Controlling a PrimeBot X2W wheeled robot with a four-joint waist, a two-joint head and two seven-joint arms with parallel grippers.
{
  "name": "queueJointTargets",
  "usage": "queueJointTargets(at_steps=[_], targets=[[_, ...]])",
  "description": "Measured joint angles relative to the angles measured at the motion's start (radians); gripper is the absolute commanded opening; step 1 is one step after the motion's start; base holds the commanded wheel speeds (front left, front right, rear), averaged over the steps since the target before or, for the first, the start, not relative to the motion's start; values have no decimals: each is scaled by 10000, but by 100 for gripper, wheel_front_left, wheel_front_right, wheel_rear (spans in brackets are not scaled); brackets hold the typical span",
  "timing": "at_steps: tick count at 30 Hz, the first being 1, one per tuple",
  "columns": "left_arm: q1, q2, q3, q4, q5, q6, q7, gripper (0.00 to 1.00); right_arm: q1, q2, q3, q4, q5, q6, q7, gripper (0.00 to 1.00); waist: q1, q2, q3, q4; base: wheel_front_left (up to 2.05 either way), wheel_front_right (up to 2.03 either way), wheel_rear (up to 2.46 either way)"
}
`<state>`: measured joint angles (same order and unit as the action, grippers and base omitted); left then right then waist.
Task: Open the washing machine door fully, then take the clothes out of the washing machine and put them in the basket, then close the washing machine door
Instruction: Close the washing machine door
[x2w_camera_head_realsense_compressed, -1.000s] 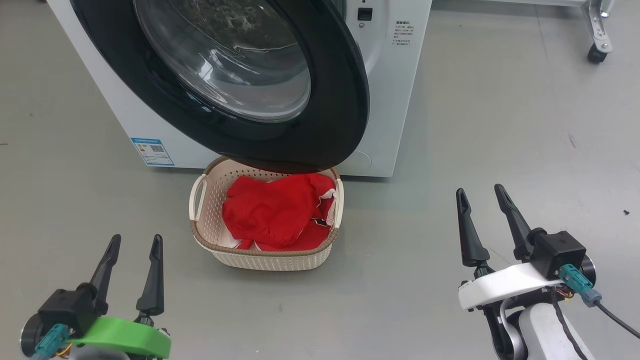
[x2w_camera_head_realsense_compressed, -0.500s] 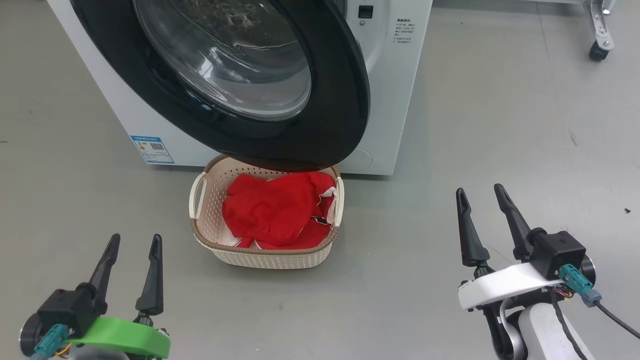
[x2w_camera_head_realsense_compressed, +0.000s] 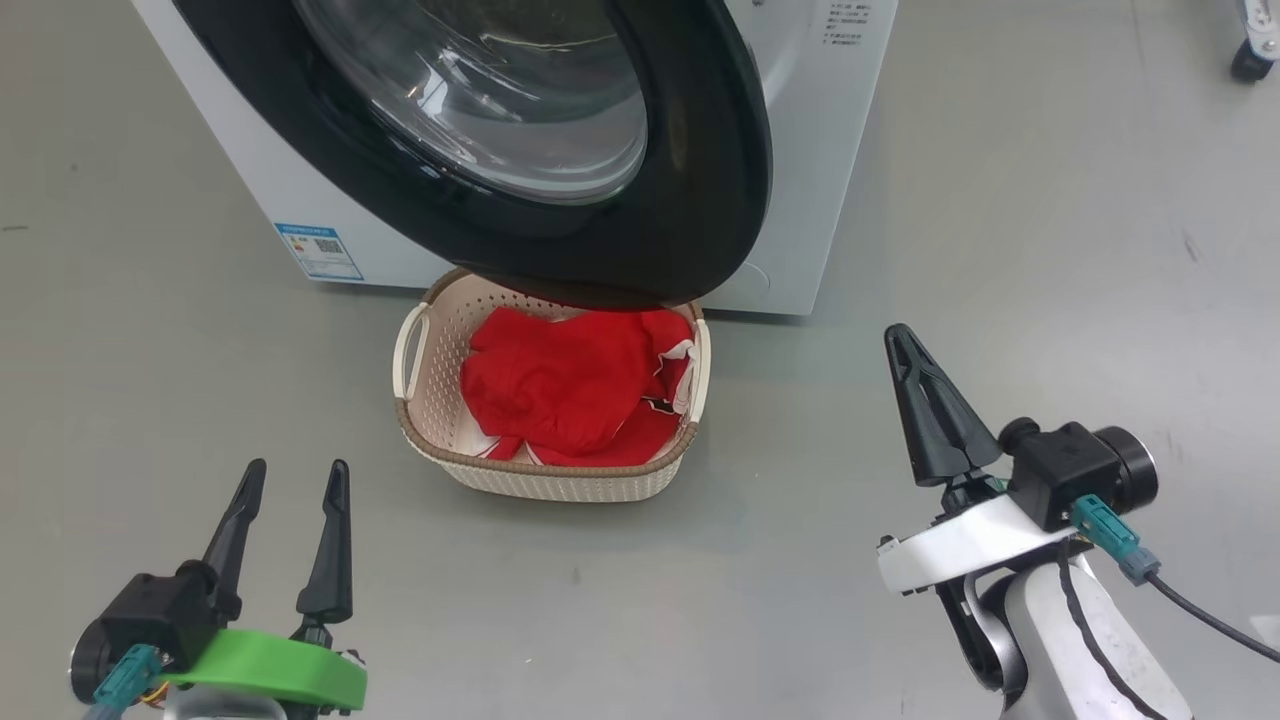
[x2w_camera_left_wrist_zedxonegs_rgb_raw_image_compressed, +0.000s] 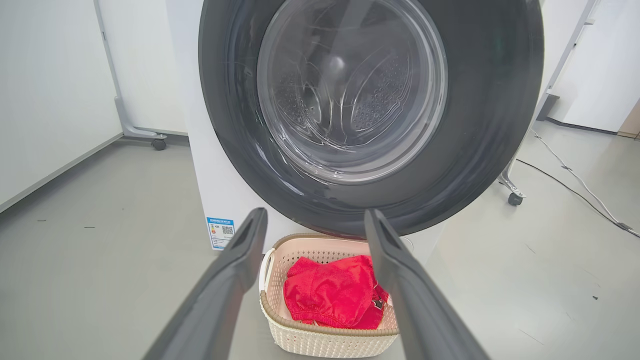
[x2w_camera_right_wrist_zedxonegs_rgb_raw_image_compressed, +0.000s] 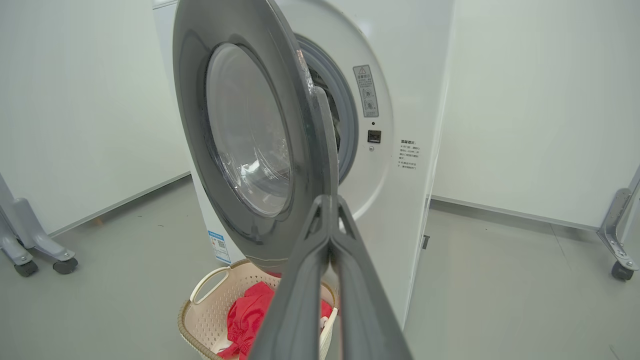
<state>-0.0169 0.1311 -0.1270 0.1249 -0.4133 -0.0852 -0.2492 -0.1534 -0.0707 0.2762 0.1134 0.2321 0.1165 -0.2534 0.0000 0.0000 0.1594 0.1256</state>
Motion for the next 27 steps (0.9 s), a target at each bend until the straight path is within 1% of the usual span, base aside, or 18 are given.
queueJointTargets(at_steps=[5,7,8,15,21,25,27], targets=[[-130,-267,-138,-25,0,-79,0,100,-679,-385,727,40,-468,54,15,0,0,0,375,263,0,0,0],[-278,-299,-219,-33,0,-88,0,100,-1025,-468,1016,58,-552,54,109,0,0,0,541,404,0,0,0],[-422,-345,-270,-42,0,-130,0,100,-1438,-489,1246,71,-589,54,207,0,0,0,719,552,0,0,0],[-891,-512,-407,-50,0,-217,0,100,-2917,-727,1944,270,-700,56,644,0,0,0,1447,1095,0,0,0],[-1476,-660,-479,-46,-4,-270,0,100,-3868,-1166,1848,612,-673,56,861,0,0,0,2123,1581,0,0,0],[-1689,-809,-512,-8,-15,-276,0,100,-4411,-1327,1695,823,-506,56,901,0,0,0,2542,1924,0,0,0],[-1730,-815,-506,17,-59,-349,0,100,-4665,-1377,1655,920,-474,56,949,0,0,0,2739,2077,0,0,0]])
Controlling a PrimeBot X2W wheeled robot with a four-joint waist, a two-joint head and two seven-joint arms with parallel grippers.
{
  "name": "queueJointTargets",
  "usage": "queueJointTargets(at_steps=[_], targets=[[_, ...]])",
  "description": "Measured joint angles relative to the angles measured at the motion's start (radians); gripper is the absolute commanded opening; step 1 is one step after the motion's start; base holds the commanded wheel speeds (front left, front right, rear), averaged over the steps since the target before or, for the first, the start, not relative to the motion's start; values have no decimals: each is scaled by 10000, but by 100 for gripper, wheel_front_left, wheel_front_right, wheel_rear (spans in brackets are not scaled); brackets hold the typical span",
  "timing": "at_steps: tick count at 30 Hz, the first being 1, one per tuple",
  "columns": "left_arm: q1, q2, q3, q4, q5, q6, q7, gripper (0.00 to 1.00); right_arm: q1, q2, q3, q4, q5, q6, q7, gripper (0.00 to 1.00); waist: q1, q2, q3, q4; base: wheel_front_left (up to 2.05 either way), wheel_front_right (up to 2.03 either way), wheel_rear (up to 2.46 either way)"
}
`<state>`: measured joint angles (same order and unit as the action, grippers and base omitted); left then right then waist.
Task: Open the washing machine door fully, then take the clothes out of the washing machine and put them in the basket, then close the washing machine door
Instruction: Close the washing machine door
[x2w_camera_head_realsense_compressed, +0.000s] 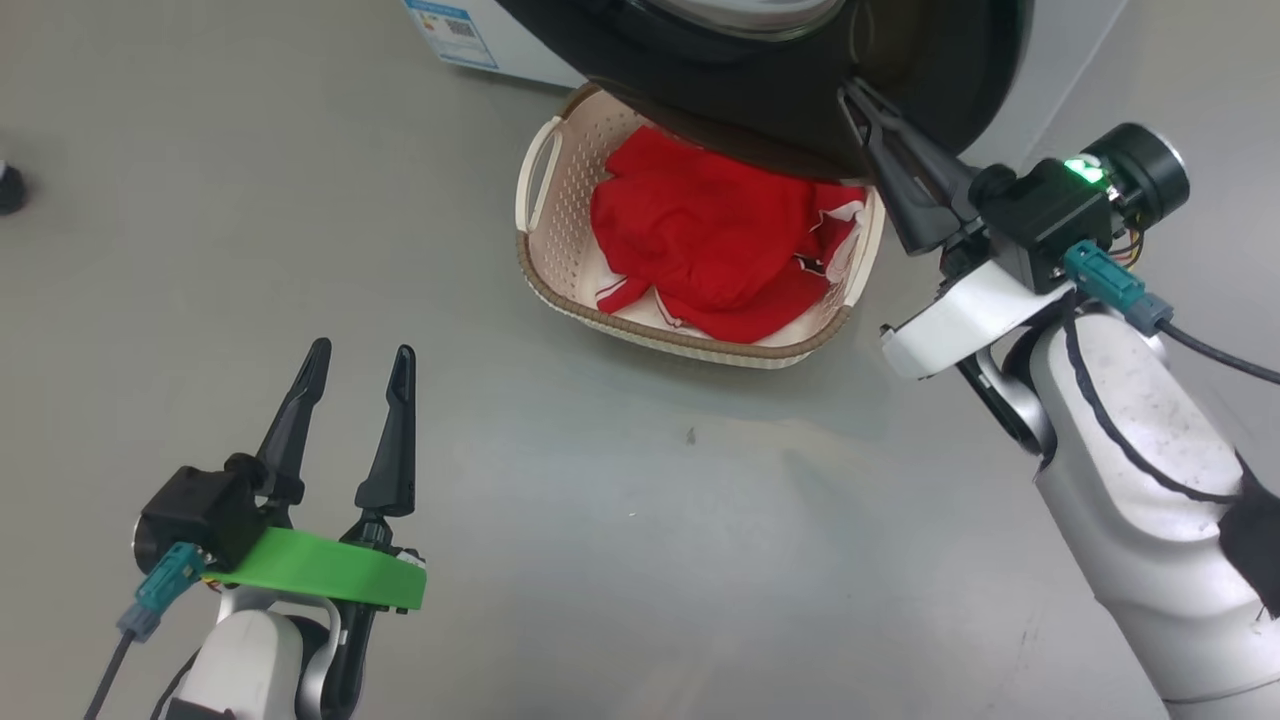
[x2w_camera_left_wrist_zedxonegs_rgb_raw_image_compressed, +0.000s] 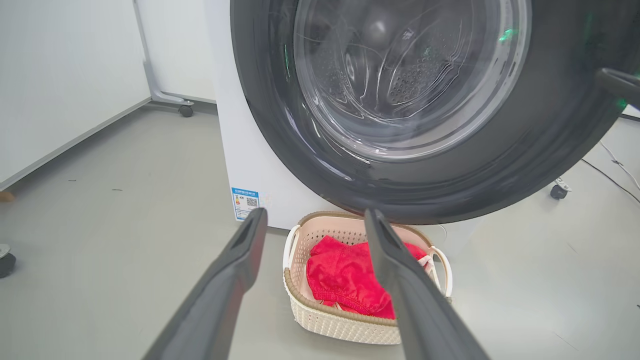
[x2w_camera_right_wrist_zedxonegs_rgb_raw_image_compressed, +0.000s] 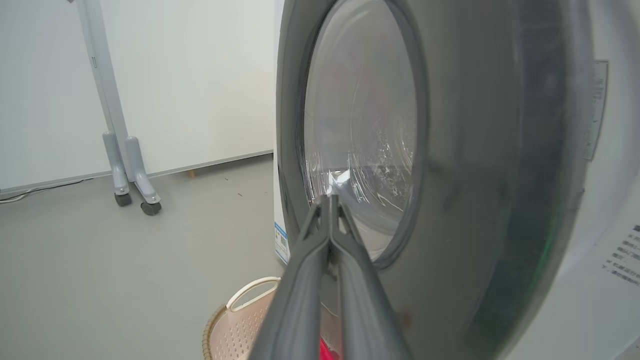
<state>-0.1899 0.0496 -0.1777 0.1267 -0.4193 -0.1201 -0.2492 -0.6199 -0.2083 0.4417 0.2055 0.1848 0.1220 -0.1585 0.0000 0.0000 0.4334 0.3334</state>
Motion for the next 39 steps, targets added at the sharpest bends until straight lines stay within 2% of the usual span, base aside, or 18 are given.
queueJointTargets(at_steps=[12,27,39], targets=[[-413,-69,52,366,-31,-2,-29,100,-746,-311,-884,802,176,0,-115,0,0,0,811,585,0,0,0],[-779,-159,92,483,-31,-13,-29,100,-1646,-357,-1331,1101,284,-13,-194,0,0,0,1281,498,0,0,0],[-940,-234,-61,476,-159,-40,-29,100,-2756,-869,-1578,1363,328,-15,40,0,1,0,1907,562,0,0,0]])
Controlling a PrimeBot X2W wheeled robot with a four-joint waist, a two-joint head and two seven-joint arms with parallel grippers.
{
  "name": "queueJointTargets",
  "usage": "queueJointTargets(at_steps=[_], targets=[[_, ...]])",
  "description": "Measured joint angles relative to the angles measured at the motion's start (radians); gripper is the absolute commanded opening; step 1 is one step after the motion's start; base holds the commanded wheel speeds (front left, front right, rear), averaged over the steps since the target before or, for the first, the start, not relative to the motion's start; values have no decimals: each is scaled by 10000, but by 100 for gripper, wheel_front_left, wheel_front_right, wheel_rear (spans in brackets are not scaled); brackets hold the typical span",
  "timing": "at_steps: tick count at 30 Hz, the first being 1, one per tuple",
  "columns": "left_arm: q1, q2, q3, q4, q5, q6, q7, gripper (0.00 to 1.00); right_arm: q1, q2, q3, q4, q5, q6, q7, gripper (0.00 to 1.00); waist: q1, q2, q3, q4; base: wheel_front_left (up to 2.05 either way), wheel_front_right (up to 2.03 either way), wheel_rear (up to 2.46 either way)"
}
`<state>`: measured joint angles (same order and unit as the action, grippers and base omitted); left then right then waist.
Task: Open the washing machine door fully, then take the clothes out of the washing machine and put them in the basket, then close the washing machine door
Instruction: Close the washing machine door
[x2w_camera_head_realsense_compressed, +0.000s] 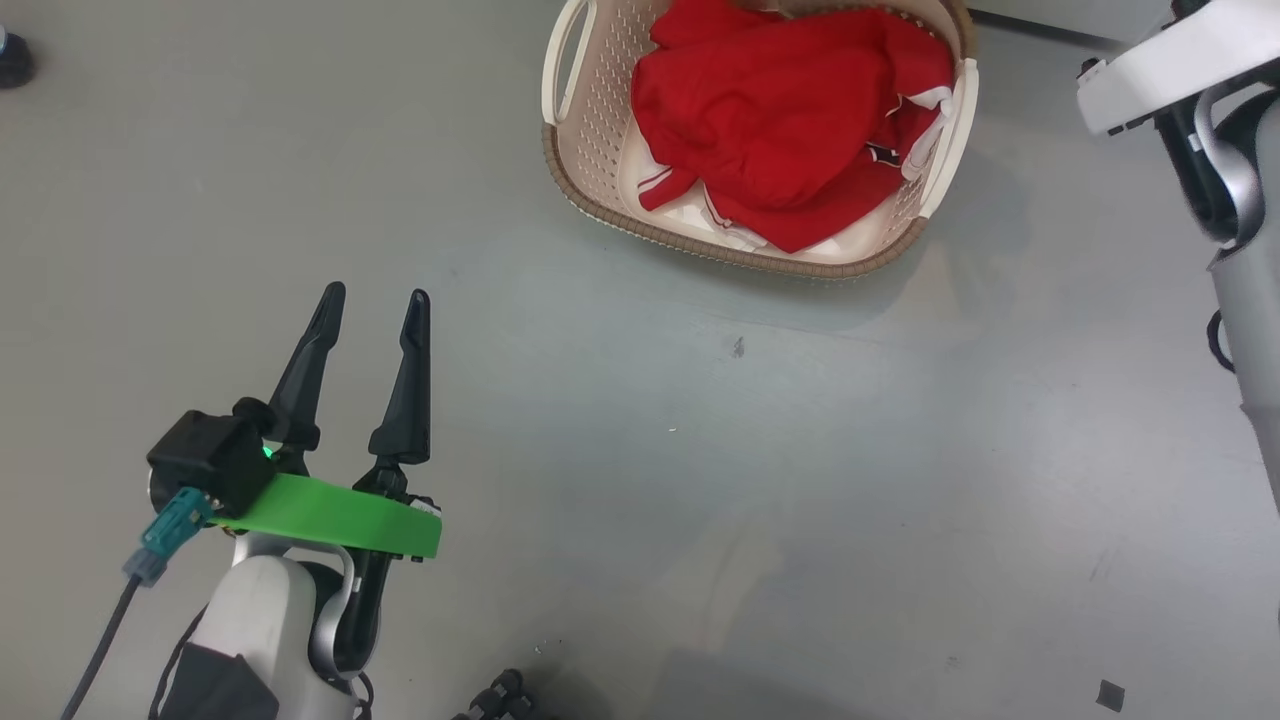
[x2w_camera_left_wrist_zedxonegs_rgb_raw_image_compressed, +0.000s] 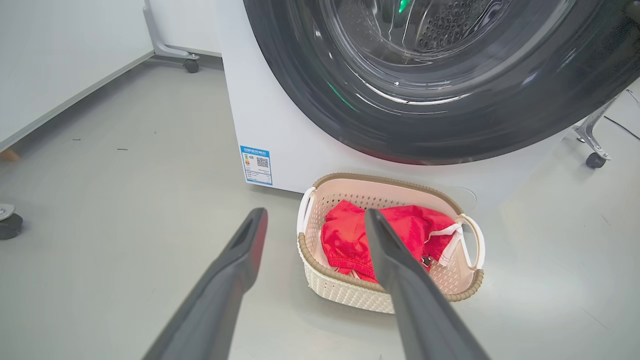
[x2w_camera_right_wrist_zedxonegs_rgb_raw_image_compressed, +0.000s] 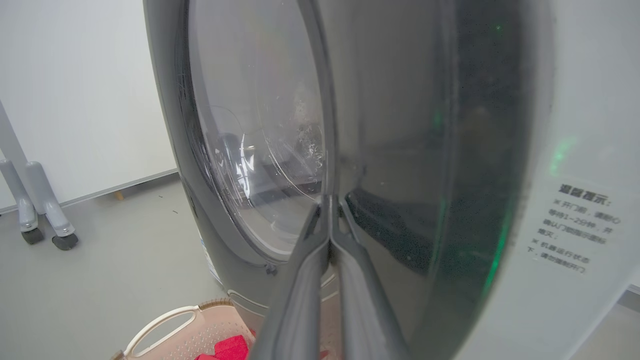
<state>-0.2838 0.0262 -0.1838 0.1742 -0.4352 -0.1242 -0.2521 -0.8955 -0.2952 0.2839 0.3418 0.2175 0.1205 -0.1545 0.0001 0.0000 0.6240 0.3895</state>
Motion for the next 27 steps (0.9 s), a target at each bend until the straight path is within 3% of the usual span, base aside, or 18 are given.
queueJointTargets(at_steps=[13,27], targets=[[-350,-36,-359,-178,-242,0,-2,100,-1621,-489,-226,127,-267,-21,407,0,0,0,810,227,0,0,0],[-643,-61,-593,-71,-416,0,-2,100,-2334,-520,-552,462,-293,-314,420,0,0,0,1265,572,0,0,0]])
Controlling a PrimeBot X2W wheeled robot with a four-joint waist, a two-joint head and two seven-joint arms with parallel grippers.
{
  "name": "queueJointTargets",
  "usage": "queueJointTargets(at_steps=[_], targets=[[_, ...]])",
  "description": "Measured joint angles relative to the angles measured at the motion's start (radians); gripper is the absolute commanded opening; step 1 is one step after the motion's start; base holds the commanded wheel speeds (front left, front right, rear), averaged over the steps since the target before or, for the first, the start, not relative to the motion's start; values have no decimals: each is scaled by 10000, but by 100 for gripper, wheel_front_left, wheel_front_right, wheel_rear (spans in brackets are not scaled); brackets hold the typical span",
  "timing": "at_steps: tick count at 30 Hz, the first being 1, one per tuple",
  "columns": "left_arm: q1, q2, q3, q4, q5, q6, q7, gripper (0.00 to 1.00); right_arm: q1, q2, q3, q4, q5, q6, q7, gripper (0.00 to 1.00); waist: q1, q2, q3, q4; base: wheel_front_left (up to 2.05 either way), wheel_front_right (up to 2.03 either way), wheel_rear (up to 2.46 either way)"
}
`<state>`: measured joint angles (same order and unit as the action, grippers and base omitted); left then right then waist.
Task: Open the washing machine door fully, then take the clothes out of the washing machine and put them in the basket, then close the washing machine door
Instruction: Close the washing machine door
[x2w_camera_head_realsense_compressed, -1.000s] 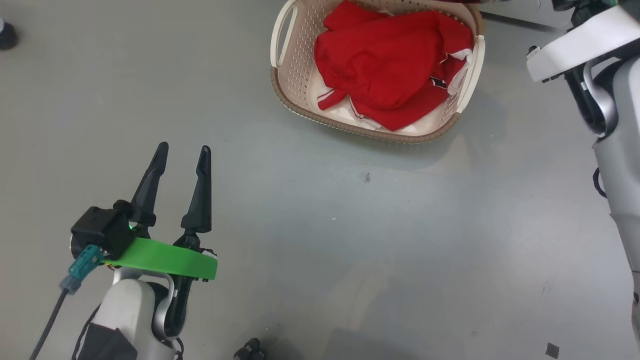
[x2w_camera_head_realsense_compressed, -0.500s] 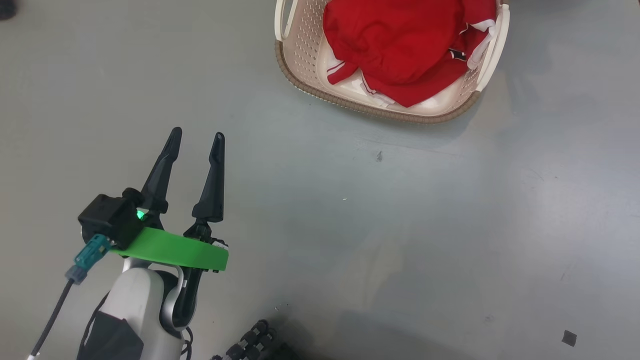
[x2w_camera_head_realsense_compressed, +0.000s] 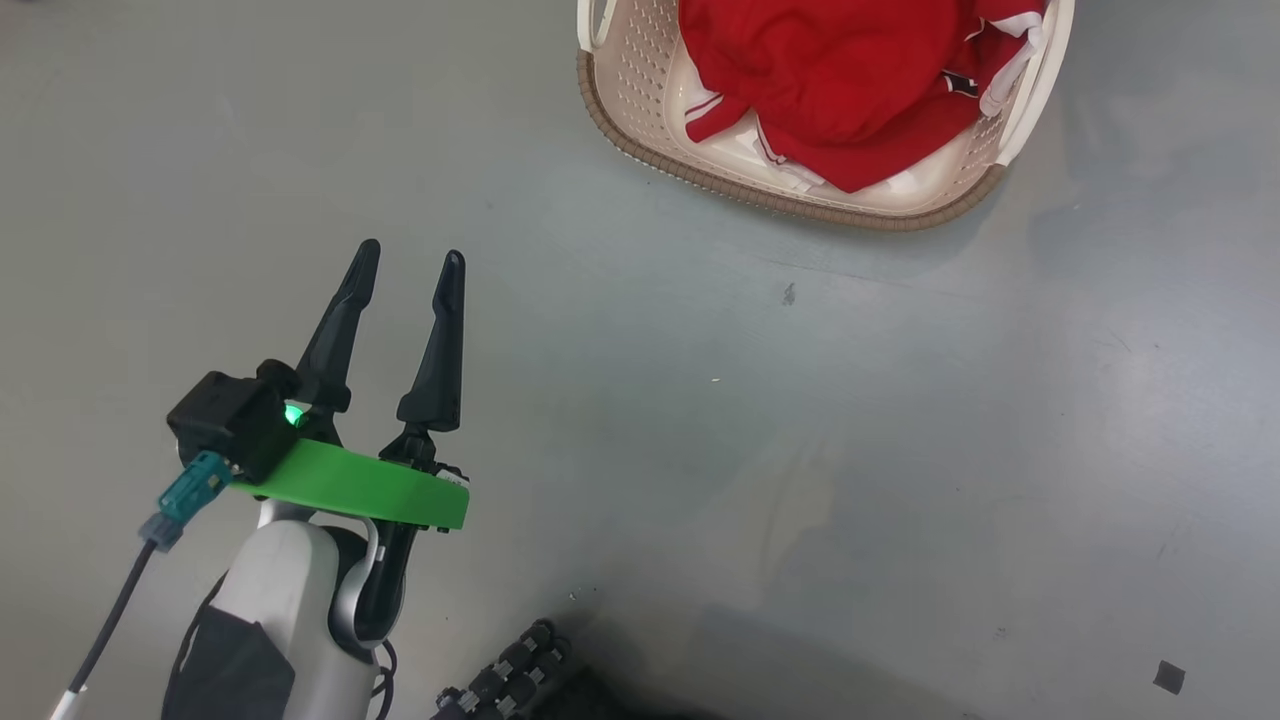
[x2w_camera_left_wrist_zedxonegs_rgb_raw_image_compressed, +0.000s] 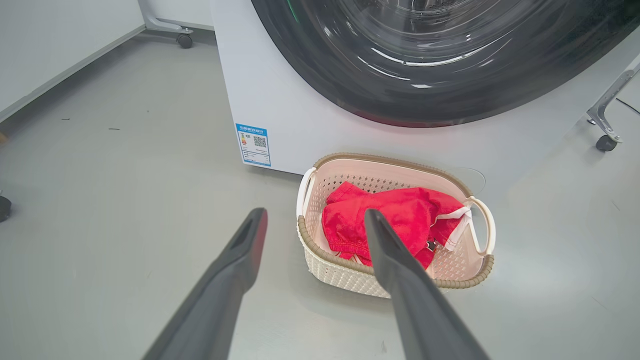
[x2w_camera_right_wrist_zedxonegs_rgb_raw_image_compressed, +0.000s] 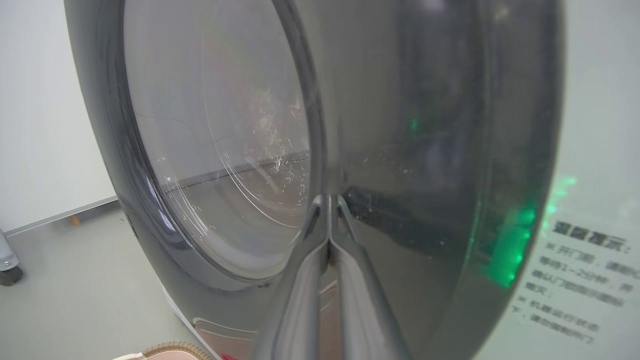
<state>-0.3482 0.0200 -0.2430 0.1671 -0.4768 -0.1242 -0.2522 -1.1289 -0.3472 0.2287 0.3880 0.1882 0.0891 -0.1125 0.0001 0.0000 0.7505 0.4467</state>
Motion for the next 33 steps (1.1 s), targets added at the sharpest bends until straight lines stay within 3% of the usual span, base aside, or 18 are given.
queueJointTargets(at_steps=[15,33], targets=[[-73,-10,190,238,31,0,0,100,646,38,127,1223,31,-50,-794,0,0,0,-677,-67,0,0,0],[123,347,842,640,686,0,0,100,3241,1202,378,1787,640,56,-1352,0,-1,0,-2663,-1030,0,0,0]])
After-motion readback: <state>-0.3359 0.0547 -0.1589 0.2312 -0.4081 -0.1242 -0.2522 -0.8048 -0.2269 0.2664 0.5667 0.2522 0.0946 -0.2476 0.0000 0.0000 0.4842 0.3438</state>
